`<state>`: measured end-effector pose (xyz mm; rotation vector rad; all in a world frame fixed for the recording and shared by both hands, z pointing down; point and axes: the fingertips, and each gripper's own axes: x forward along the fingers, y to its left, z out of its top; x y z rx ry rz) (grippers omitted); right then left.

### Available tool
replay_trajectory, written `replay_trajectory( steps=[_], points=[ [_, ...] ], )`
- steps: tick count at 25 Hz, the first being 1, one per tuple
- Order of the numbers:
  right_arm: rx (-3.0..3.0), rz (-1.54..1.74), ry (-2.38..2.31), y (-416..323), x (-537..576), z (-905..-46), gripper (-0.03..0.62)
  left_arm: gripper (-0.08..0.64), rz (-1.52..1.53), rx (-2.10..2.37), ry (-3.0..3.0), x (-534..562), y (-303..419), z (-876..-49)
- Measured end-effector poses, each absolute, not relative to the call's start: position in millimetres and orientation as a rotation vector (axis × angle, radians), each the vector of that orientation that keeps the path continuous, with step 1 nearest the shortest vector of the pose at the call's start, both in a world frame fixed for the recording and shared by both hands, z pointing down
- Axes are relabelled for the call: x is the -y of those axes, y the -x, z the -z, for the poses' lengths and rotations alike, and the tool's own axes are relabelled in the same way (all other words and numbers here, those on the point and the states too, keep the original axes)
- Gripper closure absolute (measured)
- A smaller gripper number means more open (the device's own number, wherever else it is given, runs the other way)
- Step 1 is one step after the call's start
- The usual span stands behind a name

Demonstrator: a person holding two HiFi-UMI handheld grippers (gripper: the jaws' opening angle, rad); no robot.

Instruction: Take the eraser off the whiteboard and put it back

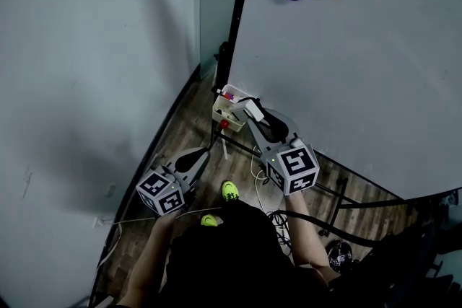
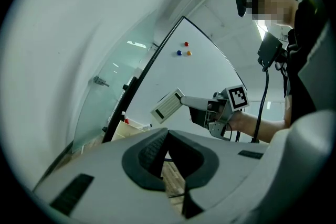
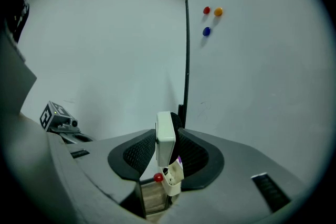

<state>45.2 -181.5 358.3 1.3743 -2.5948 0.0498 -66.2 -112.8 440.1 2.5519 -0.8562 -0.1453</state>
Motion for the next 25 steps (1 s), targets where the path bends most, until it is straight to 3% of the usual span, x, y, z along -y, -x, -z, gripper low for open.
replay_trajectory(
  steps=[25],
  points=[
    [2.624, -0.01, -1.379, -40, 162, -338, 0.457, 0.549, 0.279, 0.888, -2.522, 113, 75, -421]
  ],
)
